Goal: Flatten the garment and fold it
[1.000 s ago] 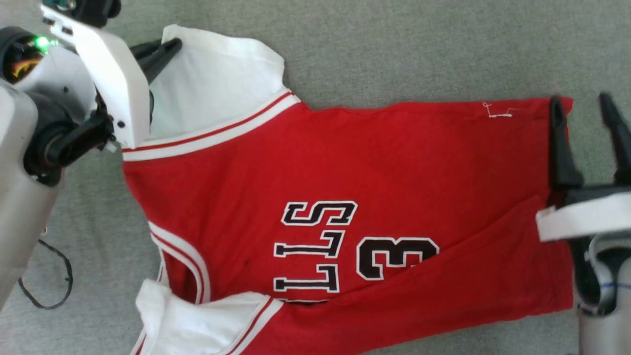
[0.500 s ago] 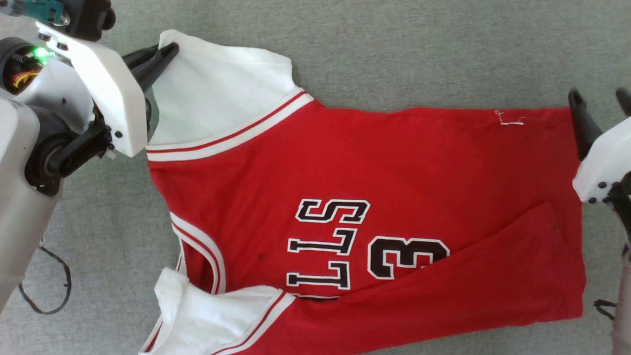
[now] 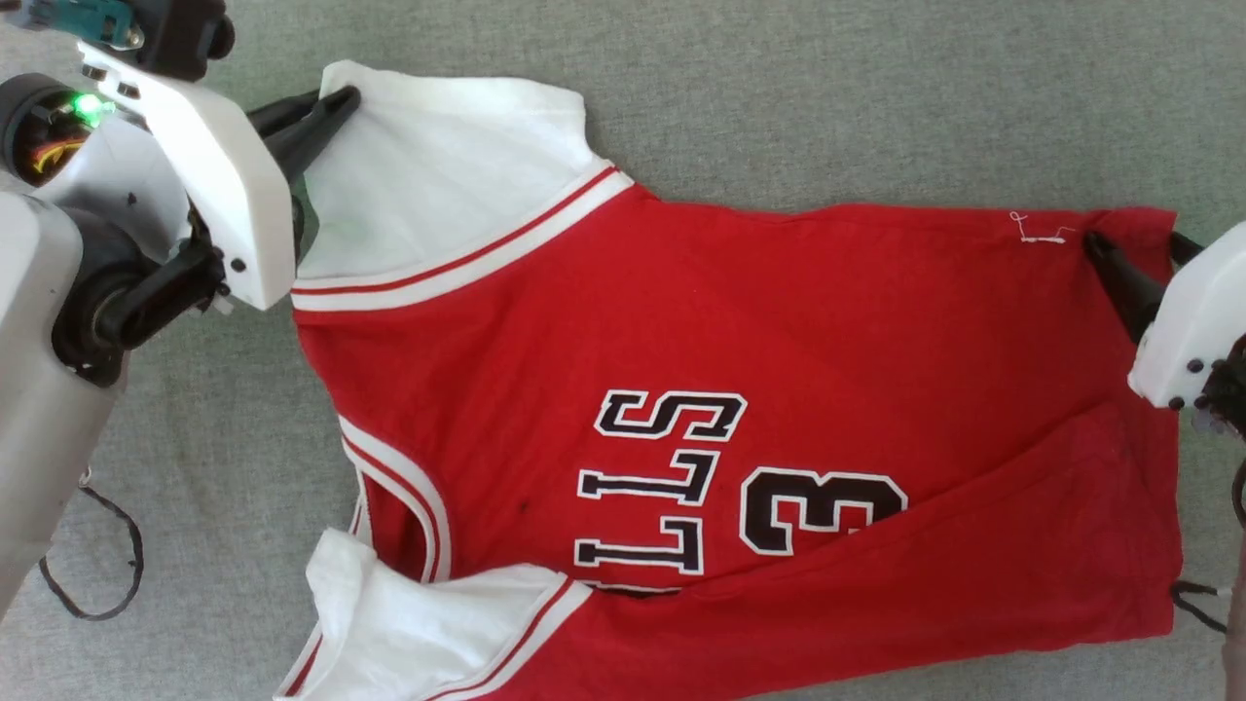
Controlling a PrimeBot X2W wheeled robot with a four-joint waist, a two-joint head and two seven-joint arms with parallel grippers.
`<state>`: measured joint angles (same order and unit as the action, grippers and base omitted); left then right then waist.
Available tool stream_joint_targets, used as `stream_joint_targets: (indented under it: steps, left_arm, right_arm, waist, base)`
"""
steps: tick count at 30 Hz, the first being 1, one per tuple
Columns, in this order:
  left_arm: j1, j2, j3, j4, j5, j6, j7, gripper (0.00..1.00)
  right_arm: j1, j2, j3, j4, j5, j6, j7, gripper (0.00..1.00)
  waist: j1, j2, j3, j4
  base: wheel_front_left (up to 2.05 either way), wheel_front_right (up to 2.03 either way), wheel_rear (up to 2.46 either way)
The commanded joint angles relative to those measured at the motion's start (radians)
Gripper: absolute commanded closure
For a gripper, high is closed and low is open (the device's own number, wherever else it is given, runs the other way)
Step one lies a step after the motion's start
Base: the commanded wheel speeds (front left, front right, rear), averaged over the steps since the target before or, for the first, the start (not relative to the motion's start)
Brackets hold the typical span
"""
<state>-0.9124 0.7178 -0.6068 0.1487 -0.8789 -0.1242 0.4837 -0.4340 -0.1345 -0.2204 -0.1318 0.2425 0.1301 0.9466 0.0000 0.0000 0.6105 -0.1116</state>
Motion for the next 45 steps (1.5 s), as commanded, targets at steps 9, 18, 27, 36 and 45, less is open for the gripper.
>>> stream_joint_targets:
  steps: [9,18,27,36,45]
  left_arm:
    - [-0.010,0.002,-0.008,0.004,-0.020,-0.006,-0.033,1.00]
    - [0.022,0.001,0.027,0.002,-0.018,-0.006,-0.172,1.00]
    - [0.125,0.045,0.083,-0.036,-0.027,0.020,-0.295,1.00]
    - [0.356,0.076,0.086,-0.199,-0.016,0.060,-0.440,1.00]
    - [0.613,0.108,0.072,-0.343,-0.016,0.139,-0.534,1.00]
  right_arm:
    - [-0.024,-0.060,0.058,0.064,0.045,0.001,-0.010,1.00]
    - [-0.016,-0.131,0.115,0.080,0.094,0.001,-0.154,1.00]
    - [0.021,-0.216,0.178,0.119,0.127,0.001,-0.327,1.00]
    - [0.137,-0.266,0.220,0.107,0.174,0.001,-0.467,1.00]
    - [0.306,-0.246,0.188,0.097,0.216,0.001,-0.566,1.00]
  waist:
    - [0.0000,0.0000,-0.024,-0.007]
    - [0.0000,0.0000,-0.121,-0.017]
    - [0.0000,0.0000,-0.212,0.006]
    - [0.0000,0.0000,-0.280,0.046]
    - [0.0000,0.0000,-0.305,0.081]
  base:
    - [0.00,0.00,0.00]
    - [0.00,0.00,0.00]
    - [0.00,0.00,0.00]
    - [0.00,0.00,0.00]
    - [0.00,0.00,0.00]
